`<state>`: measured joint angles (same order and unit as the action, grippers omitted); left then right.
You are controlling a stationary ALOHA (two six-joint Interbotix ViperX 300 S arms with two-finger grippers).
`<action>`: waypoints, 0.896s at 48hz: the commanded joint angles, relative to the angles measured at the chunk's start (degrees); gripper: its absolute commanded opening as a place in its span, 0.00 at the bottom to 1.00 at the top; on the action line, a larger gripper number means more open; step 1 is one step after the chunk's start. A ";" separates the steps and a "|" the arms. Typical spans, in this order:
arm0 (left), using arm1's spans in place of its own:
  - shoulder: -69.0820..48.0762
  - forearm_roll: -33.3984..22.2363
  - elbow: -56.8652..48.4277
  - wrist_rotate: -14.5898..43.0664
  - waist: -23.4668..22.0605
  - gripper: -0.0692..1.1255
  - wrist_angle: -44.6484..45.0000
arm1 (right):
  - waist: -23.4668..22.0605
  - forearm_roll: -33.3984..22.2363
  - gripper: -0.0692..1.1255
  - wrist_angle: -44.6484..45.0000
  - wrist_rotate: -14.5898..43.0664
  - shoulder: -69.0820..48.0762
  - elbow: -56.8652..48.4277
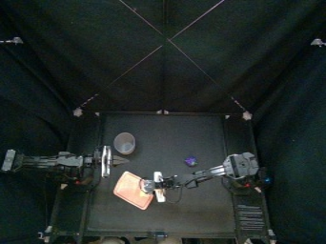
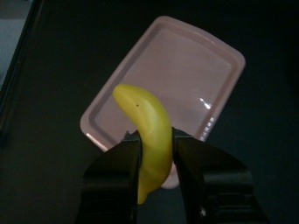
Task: Pick the banana then place it on the pink plate
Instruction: Drop banana on the pink plate and return to neutral
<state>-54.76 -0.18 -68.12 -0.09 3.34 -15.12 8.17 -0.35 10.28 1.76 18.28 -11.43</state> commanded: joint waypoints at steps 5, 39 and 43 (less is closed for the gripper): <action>0.18 0.00 0.18 0.09 0.18 0.08 -0.53 | -0.97 0.09 0.64 0.09 -0.18 6.15 9.58; 0.18 -0.18 -1.93 -0.26 0.18 0.08 -0.62 | -3.16 3.16 0.83 -16.52 -0.09 -3.69 -2.11; 0.18 -0.97 -2.02 -0.26 0.18 0.08 -0.53 | -3.08 3.34 0.83 -24.96 -0.09 -8.00 -8.53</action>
<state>-54.76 -0.53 -70.84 -0.26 3.43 -15.21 5.10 2.72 -7.91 1.49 16.35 -16.00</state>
